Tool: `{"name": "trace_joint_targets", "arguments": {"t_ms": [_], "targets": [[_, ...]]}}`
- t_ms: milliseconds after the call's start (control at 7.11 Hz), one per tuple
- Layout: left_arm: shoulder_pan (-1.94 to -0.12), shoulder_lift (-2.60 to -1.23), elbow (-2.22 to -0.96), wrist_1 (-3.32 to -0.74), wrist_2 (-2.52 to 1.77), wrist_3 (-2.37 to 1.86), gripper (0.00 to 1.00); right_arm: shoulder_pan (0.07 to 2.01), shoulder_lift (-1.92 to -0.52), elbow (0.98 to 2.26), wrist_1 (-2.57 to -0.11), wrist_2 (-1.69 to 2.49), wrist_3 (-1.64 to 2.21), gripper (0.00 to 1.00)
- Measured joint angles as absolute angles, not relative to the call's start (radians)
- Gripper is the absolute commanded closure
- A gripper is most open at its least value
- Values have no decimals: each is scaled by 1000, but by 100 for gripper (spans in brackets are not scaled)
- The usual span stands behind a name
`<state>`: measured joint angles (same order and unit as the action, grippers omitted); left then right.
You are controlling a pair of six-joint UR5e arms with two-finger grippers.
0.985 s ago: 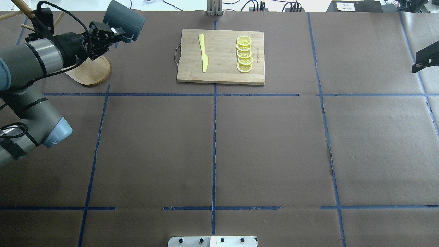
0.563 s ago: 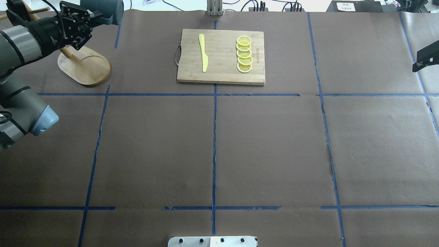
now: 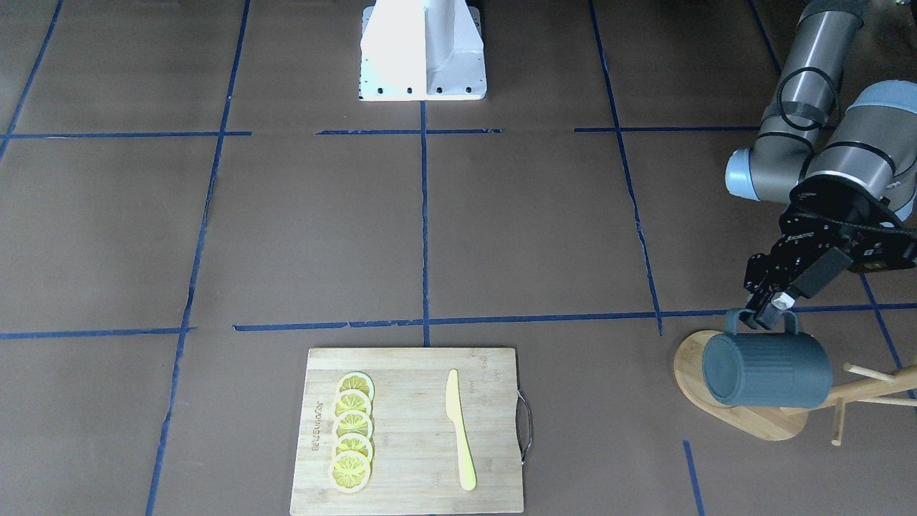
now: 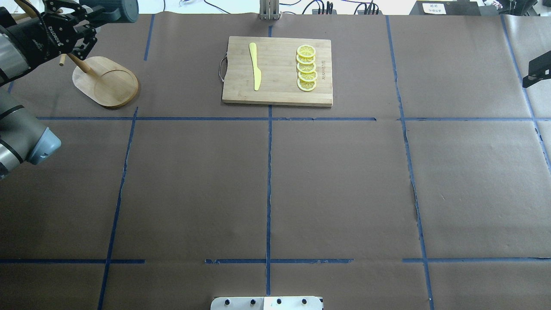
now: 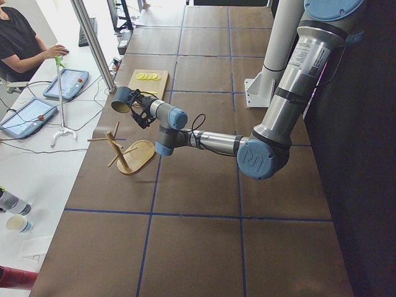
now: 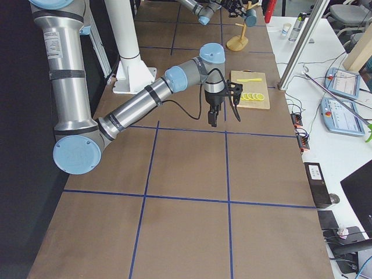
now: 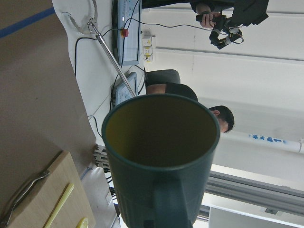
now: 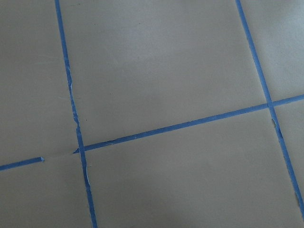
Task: Hang cup on storage rack
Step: 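Raise the mug over a rack peg with the left gripper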
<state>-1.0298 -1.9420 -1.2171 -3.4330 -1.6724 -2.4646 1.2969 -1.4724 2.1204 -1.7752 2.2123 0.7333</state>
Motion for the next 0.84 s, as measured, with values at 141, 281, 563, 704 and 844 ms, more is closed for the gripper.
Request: {"name": "trace_joint_targets", "arguments": {"t_ms": [141, 281, 563, 704, 844], "targets": [[-1049, -1942, -1184, -3465, -1673, -2502, 100, 1301, -1473, 2124, -1775, 2213, 733, 1], [-1062, -1942, -1148, -3499, -1673, -2537, 100, 1303, -1474, 2128, -1776, 2213, 734, 1], [-1071, -1944, -1096, -3564, -1674, -2623, 100, 1304, -1474, 2134, -1776, 2213, 734, 1], [-1072, -1944, -1089, -3582, -1674, -2666, 100, 1304, -1474, 2136, -1776, 2214, 734, 1], [-1074, -1944, -1083, -3601, -1674, -2710, 100, 1304, -1474, 2137, -1776, 2215, 735, 1]]}}
